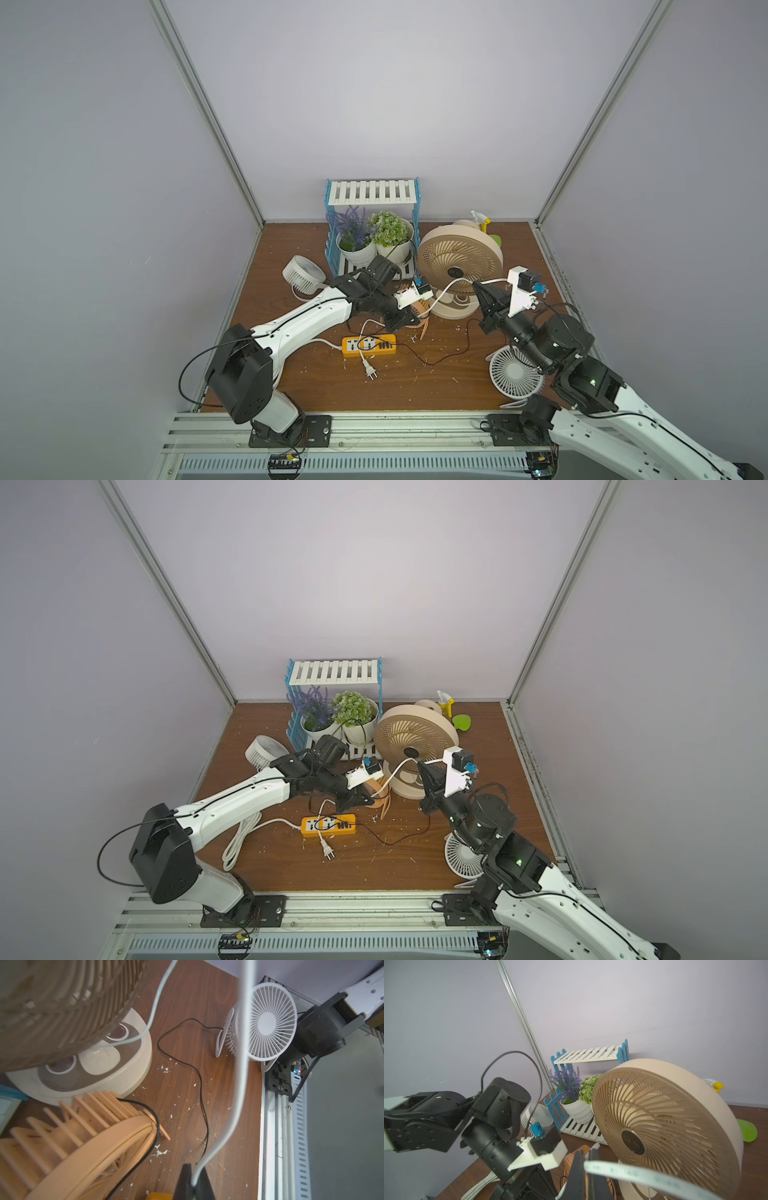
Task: Unplug the desk fan from the power strip
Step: Pick up the plug from the center of the board.
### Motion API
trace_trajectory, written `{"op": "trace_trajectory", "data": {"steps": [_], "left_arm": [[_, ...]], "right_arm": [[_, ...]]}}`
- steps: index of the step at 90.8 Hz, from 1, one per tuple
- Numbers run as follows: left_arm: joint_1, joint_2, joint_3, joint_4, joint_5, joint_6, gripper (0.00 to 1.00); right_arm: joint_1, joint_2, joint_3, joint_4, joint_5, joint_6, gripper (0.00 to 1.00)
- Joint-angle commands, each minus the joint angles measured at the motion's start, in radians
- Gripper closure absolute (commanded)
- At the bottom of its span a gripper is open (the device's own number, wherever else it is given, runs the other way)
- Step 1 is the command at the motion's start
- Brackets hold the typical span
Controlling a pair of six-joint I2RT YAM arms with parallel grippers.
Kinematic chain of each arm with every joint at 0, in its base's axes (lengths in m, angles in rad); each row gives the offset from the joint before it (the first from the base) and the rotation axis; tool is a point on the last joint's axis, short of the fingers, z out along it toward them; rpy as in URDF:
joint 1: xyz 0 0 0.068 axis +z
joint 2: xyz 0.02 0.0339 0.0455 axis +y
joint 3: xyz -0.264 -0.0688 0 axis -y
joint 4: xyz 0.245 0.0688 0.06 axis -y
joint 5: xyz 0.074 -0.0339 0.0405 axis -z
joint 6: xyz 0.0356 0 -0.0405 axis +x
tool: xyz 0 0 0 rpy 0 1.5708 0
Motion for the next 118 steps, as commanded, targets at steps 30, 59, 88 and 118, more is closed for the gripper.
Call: {"op": "trace_trajectory", "data": {"steps": [30,59,88,118], "left_arm": [[0.001,-0.169,0.05,0.276,-0.099,-0.141,1.0],[0.002,-0.195,0.088,0.384,-0.108,-0.134,1.0],[0.0,-0.198,0.138,0.364,-0.033,-0.037,1.0],[0.0,-0.204,0.132,0.39,0.016,0.011,1.0]], "right_arm": [[0.0,0.0,-0.058,0.082,-0.105,0.097,0.15],[0.0,0.185,-0.108,0.277,-0.309,0.081,0.07],[0.009,0.495,-0.068,0.643,-0.368,0.054,0.15],[0.039,0.625,0.004,0.761,-0.39,-0.013,0.28]]}}
